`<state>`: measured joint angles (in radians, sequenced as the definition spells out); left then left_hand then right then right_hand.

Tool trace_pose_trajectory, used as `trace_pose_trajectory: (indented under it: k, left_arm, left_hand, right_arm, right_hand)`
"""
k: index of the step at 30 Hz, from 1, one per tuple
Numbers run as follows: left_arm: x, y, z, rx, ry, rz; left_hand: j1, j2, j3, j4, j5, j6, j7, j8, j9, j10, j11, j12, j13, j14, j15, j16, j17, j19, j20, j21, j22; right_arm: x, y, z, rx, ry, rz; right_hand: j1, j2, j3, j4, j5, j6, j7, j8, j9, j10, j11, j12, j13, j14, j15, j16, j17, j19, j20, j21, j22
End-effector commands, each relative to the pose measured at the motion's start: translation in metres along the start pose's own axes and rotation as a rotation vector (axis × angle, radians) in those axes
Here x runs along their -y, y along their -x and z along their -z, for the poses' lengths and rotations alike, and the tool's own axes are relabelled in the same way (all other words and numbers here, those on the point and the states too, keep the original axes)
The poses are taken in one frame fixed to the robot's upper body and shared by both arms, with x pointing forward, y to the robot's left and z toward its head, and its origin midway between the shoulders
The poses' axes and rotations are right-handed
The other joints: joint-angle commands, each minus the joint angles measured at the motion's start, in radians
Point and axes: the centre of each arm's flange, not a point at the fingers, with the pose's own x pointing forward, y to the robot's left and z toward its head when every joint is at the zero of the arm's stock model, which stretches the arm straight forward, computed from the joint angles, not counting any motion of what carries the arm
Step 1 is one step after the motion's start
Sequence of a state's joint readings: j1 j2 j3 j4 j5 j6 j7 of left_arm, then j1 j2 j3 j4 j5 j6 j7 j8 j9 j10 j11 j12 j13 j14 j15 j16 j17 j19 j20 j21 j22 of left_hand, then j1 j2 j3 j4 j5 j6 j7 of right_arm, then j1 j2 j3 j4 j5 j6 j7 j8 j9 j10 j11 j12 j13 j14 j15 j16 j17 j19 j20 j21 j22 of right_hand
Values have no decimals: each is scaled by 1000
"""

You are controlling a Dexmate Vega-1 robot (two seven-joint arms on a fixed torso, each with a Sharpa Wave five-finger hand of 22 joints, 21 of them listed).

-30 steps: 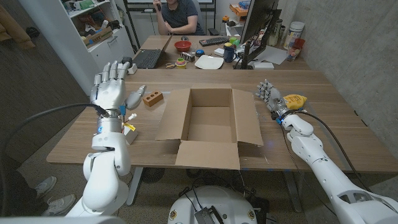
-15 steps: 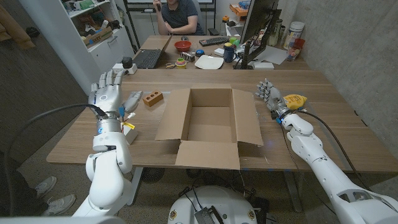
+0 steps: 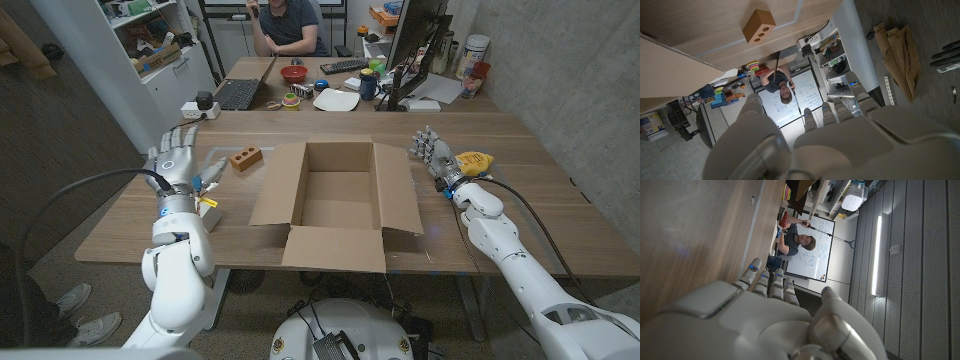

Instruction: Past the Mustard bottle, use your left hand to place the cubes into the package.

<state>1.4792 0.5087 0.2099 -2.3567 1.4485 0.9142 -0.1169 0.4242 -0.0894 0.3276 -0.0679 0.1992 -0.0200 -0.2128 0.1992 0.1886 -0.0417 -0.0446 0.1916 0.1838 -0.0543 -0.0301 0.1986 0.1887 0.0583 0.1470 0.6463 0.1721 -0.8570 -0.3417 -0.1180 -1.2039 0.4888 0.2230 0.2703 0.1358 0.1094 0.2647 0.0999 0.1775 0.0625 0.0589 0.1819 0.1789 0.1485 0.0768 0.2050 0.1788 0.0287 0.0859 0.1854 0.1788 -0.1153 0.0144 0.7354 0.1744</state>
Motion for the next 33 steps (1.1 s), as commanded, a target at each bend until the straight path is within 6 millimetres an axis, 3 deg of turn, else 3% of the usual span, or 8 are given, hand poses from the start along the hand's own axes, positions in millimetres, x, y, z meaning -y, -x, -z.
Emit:
trace_pose_trajectory:
  k: [1,20,33]
  left_arm:
    - [16,0,2,-34,-22,103]
    - [35,6,11,-94,-70,165]
    - [55,-10,16,-118,-111,194]
  left_hand:
    - [9,-8,-1,-2,0,-6,-5,0,3,-12,-2,1,3,-4,-6,-2,1,2,8,-3,1]
    - [30,-2,3,-10,4,-13,-6,-1,4,-21,-4,0,3,-12,-9,-6,1,-5,7,-21,2]
    - [37,1,3,-12,5,-5,-5,3,4,-14,-6,4,3,-8,-13,-4,1,-7,10,-30,2]
  right_arm:
    - [1,1,1,-1,-4,7]
    - [2,2,3,-4,-6,12]
    - [4,8,1,11,-3,28]
  right_hand:
    - [-8,-2,-1,4,6,-6,4,5,4,2,6,3,5,0,7,6,5,2,4,-5,2]
    - [-20,-6,-7,12,9,-7,5,6,4,2,7,3,5,2,7,5,4,5,5,-11,2]
    - [-25,-9,-11,15,11,-7,5,6,4,2,9,4,5,3,8,5,3,6,7,-15,2]
